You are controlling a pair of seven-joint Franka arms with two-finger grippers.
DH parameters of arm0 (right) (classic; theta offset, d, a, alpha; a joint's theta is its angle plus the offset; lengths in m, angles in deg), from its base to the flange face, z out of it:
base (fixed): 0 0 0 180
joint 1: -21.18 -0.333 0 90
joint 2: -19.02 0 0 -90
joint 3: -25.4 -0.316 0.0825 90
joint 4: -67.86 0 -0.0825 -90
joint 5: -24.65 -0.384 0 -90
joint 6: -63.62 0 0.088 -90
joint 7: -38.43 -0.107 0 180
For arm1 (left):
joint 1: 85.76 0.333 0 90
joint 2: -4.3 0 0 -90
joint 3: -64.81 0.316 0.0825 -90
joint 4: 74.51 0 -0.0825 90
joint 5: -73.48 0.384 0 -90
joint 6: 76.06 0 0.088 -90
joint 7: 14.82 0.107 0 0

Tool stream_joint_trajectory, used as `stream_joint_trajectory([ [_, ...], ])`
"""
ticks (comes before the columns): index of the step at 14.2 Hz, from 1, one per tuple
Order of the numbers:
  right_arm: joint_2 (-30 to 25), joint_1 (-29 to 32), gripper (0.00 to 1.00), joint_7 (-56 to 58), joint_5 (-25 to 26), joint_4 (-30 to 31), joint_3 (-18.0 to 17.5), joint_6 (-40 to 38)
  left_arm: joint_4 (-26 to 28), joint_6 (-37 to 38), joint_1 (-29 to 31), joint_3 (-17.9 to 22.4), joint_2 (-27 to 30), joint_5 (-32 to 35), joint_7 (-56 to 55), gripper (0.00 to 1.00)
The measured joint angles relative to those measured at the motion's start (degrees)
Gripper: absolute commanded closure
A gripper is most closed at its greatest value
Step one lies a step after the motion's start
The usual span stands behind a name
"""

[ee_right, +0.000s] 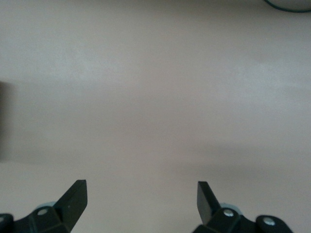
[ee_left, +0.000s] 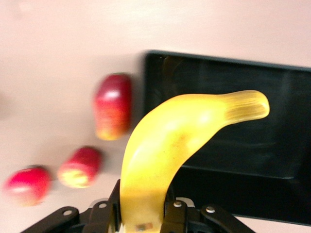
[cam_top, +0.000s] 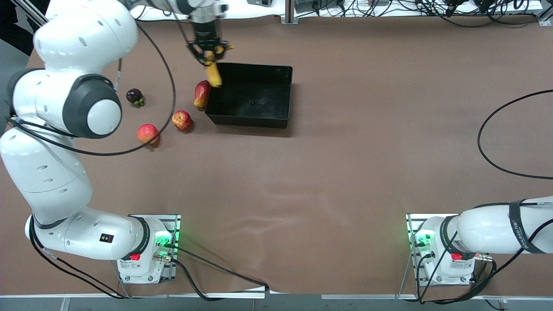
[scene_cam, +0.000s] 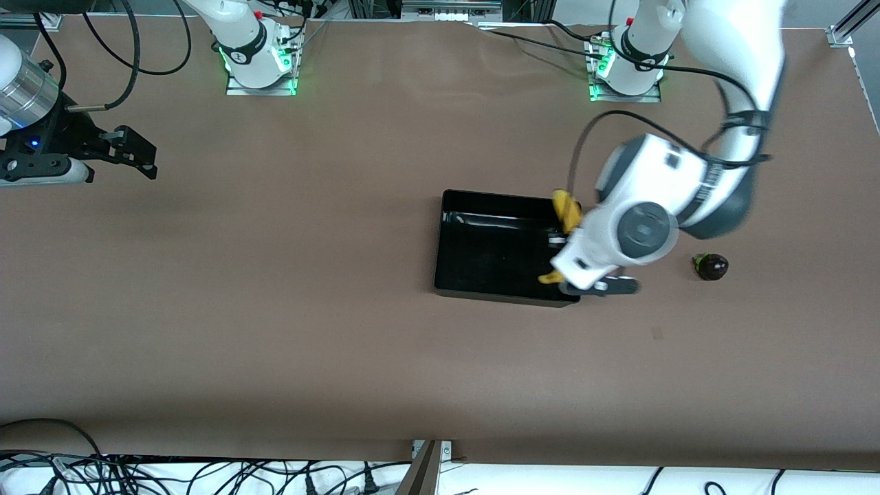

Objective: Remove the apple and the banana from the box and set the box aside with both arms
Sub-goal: 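Lift the yellow banana out of the tray toward the plum, then lower the banana onto the table and open the left gripper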

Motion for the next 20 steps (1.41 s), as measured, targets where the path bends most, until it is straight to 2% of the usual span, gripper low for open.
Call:
stream_joint_trajectory([
  [3, 0.00, 0.00, 0.00, 0.00, 0.00, 0.00, -0.17, 0.00, 0.73, 0.21, 7.84, 1.21, -2.78, 4.42, 11.25, 0.94],
  [5, 0.00, 0.00, 0.00, 0.00, 0.00, -0.01, -0.19, 0.00, 1.41, -4.37, 13.08, 1.51, -6.05, 5.74, 19.65, 0.91],
  [7, 0.00, 0.00, 0.00, 0.00, 0.00, -0.01, -0.19, 0.00, 4.39, -11.33, 16.59, 1.52, -8.22, 7.01, 24.57, 0.87],
  [8, 0.00, 0.00, 0.00, 0.00, 0.00, -0.01, -0.19, 0.00, 6.78, -15.03, 17.32, 1.49, -8.71, 8.20, 25.47, 0.79],
  [10, 0.00, 0.00, 0.00, 0.00, 0.00, -0.02, -0.19, 0.00, 11.71, -21.62, 17.37, 1.35, -8.87, 10.21, 25.72, 0.68],
  [11, 0.00, 0.00, 0.00, 0.00, 0.00, -0.02, -0.19, 0.00, 13.43, -23.92, 17.30, 1.25, -8.87, 10.54, 25.72, 0.59],
  [12, 0.00, 0.00, 0.00, 0.00, 0.00, -0.02, -0.18, 0.00, 14.78, -26.04, 17.29, 1.22, -8.87, 10.65, 25.72, 0.13],
  [13, 0.00, 0.00, 0.00, 0.00, 0.00, -0.02, -0.19, 0.00, 15.71, -27.50, 17.33, 1.23, -8.86, 10.68, 25.72, 0.00],
  [17, 0.00, 0.00, 0.00, 0.00, 0.00, -0.01, -0.19, 0.00, 16.16, -27.78, 17.53, 1.11, -7.96, 10.69, 25.73, 0.00],
  [20, 0.00, 0.00, 0.00, 0.00, 0.00, -0.03, -0.19, 0.00, 15.10, -22.41, 17.57, -1.78, -2.70, 10.69, 25.68, 0.00],
])
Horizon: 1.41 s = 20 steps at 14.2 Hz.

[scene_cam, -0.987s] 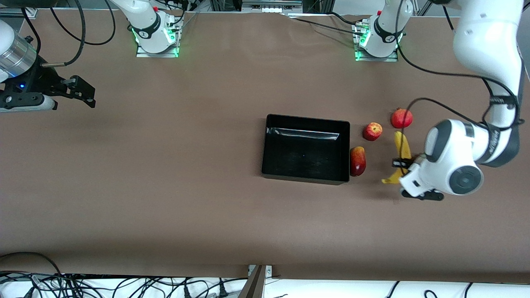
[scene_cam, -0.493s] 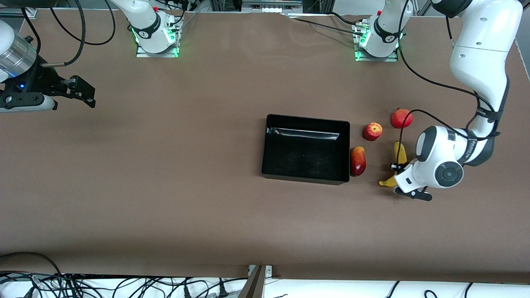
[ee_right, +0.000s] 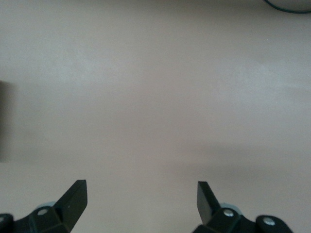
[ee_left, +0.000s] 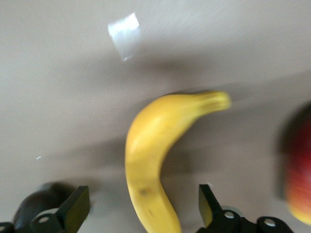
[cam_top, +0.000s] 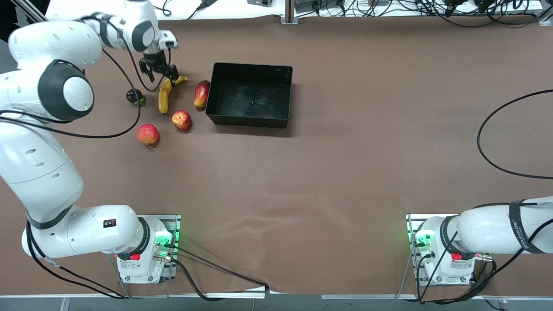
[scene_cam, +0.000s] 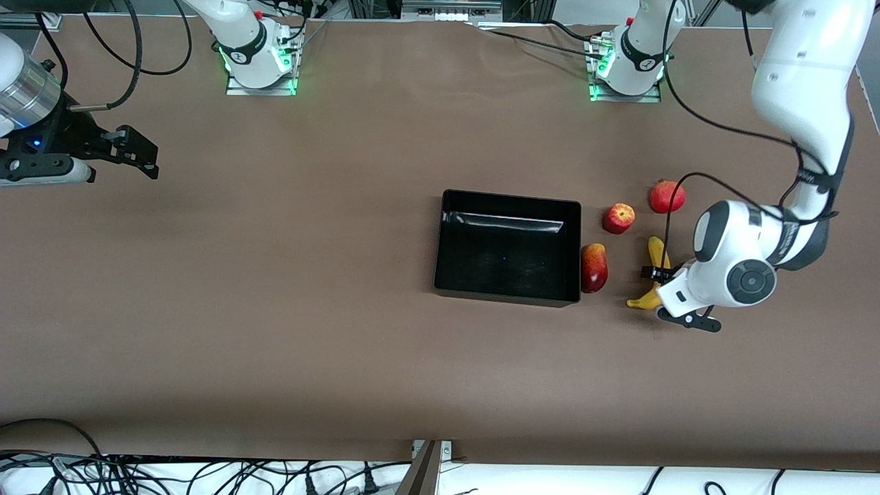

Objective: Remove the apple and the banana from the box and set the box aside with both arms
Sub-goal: 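Lower the banana onto the table and open the left gripper, then retract the left gripper while the right gripper reaches toward the tray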

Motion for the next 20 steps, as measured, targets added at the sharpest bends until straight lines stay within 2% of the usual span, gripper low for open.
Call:
stream_joint_trajectory([
  [2, 0.00, 0.00, 0.00, 0.00, 0.00, 0.00, 0.00, 0.08, -2.36, 7.59, -0.19, -2.75, 5.26, 0.00, -0.06, 0.00],
  [5, 0.02, -0.21, 0.00, 0.00, 0.00, -0.01, -0.29, 0.25, -9.13, 22.34, -0.27, -5.50, 11.20, -0.01, -0.02, 0.00],
  [6, 0.11, -0.52, 0.00, 0.02, -0.05, 0.00, -0.49, 0.34, -10.70, 24.97, -0.25, -6.06, 13.29, -0.29, -0.02, 0.00],
  [9, 1.75, -3.53, 0.00, 0.32, -0.29, 0.21, -0.82, 0.93, -12.15, 27.45, -0.25, -5.75, 20.67, -5.28, -0.26, 0.00],
  [11, 3.74, -7.04, 0.00, 0.34, -0.29, 0.45, -0.98, 0.71, -12.06, 27.91, -0.73, -3.35, 24.66, -8.50, -1.94, 0.00],
  [13, 5.91, -10.42, 0.00, 0.33, -1.25, 0.68, -1.14, 0.66, -11.06, 28.31, -3.56, 2.84, 28.10, -11.50, -4.69, 0.00],
  [15, 8.32, -14.48, 0.00, -4.07, -3.24, 0.76, -1.18, 2.22, -7.28, 28.13, -6.40, 7.83, 31.97, -12.07, -6.39, 0.00],
  [18, 14.14, -22.11, 0.00, -18.38, -3.89, 0.98, -1.26, 8.14, 2.04, 24.59, -8.71, 9.13, 37.93, -10.96, -6.60, 0.00],
  [20, 19.66, -27.86, 0.00, -29.45, -3.89, 1.19, -1.32, 14.74, 4.35, 24.18, -9.31, 9.13, 39.25, -10.84, -6.70, 0.00],
])
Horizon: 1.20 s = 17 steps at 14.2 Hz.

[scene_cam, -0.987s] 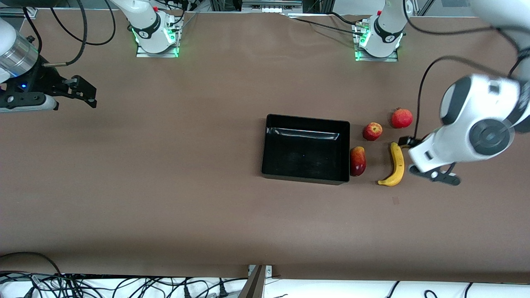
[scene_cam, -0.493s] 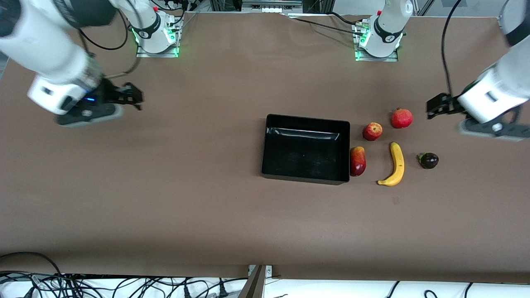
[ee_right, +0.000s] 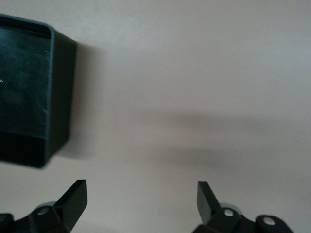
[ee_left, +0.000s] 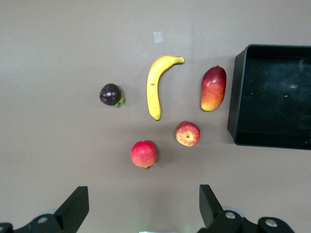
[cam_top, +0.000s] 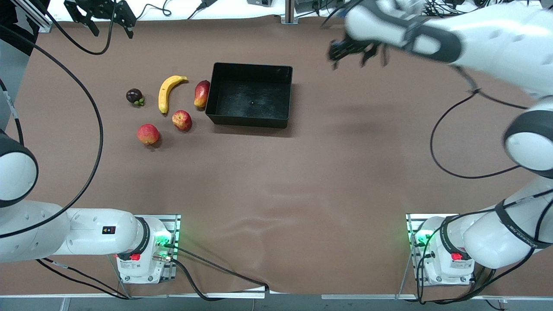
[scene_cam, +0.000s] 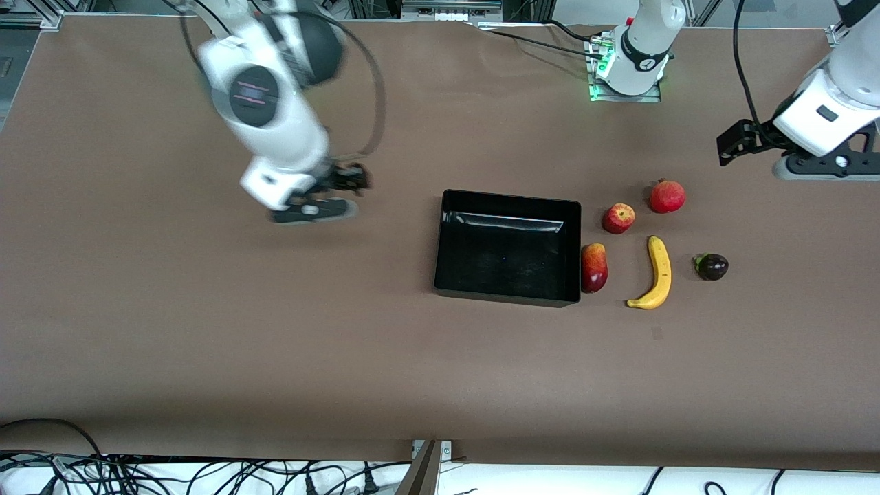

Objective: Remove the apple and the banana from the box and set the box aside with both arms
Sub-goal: 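Retract the left gripper while the right gripper reaches toward the tray, then grasp the rim of the empty black tray with the right gripper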

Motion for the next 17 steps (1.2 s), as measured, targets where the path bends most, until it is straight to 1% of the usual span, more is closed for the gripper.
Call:
stream_joint_trajectory([
  [2, 5.96, -4.65, 0.00, -8.27, 0.02, 0.06, -0.01, 7.29, -0.04, -0.38, 0.00, 0.07, 0.15, 0.01, -0.10, 0.00],
  [5, 13.03, -8.42, 0.00, -13.21, 0.03, -0.86, 0.12, 15.41, -0.31, -0.59, -0.05, 0.08, 0.33, 0.01, -0.10, 0.00],
  [9, 18.94, -11.03, 0.00, -17.95, 0.03, -7.03, 0.23, 17.47, -0.36, -0.58, -0.13, 0.07, 0.49, 0.01, -0.10, 0.00],
  [10, 19.97, -11.55, 0.03, -18.41, 0.03, -7.99, 0.30, 18.03, -0.36, -0.54, -0.14, 0.07, 0.49, 0.01, -0.10, 0.00],
  [11, 20.88, -11.92, 0.15, -18.52, 0.25, -8.46, 0.45, 18.44, -0.36, -0.53, -0.14, 0.07, 0.49, 0.01, -0.10, 0.00],
  [12, 21.67, -12.07, 0.30, -18.54, 0.84, -8.64, 0.53, 18.62, -0.36, -0.51, -0.14, 0.07, 0.49, 0.01, -0.10, 0.00],
  [13, 22.43, -12.11, 0.49, -18.54, 1.52, -8.66, 0.57, 18.78, -0.37, -0.51, -0.14, 0.07, 0.49, 0.01, -0.10, 0.00],
  [14, 23.17, -12.12, 0.72, -18.54, 1.83, -8.66, 0.63, 18.96, -0.36, -0.51, -0.14, 0.07, 0.49, 0.01, -0.10, 0.00],
  [15, 23.74, -12.13, 0.91, -18.54, 1.96, -8.67, 0.70, 19.19, -0.36, -0.51, -0.14, 0.07, 0.49, 0.00, -0.10, 0.00],
  [16, 24.07, -12.13, 1.00, -18.49, 2.07, -8.76, 0.82, 19.31, -0.36, -0.51, -0.14, 0.07, 0.49, 0.01, -0.10, 0.00],
  [17, 24.17, -12.12, 1.00, -18.38, 2.11, -8.84, 1.00, 19.35, -0.36, -0.51, -0.14, 0.07, 0.49, 0.01, -0.10, 0.00],
])
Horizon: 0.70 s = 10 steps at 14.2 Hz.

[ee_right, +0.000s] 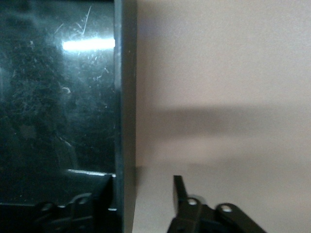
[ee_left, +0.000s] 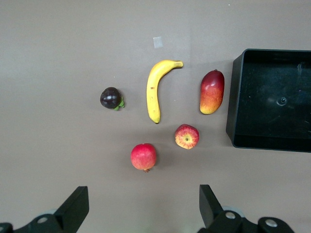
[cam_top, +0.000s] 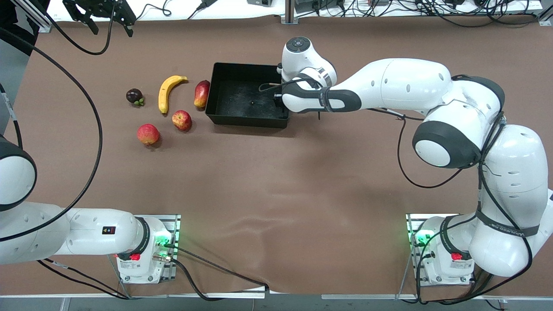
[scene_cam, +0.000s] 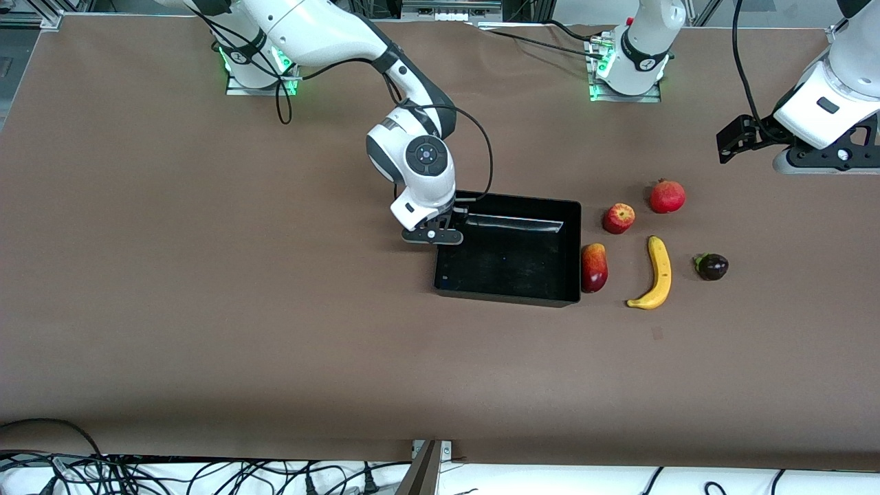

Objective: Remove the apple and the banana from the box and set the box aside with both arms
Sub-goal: 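Grasp the rim of the empty black tray with the right gripper, then slide the tray across the table toward the right arm's base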

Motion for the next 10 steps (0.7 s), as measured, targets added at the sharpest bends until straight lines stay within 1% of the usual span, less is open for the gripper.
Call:
stream_joint_trajectory([
  [6, -0.22, 0.89, 1.00, 1.23, 0.01, -1.43, 1.44, -0.34, 0.00, 0.00, 0.00, 0.00, 0.00, 0.00, 0.00, 0.00],
  [10, -3.53, 5.18, 1.00, 8.64, 0.02, -2.40, 2.15, -7.56, 0.00, 0.00, -0.01, 0.00, 0.00, 0.00, 0.00, 0.00],
])
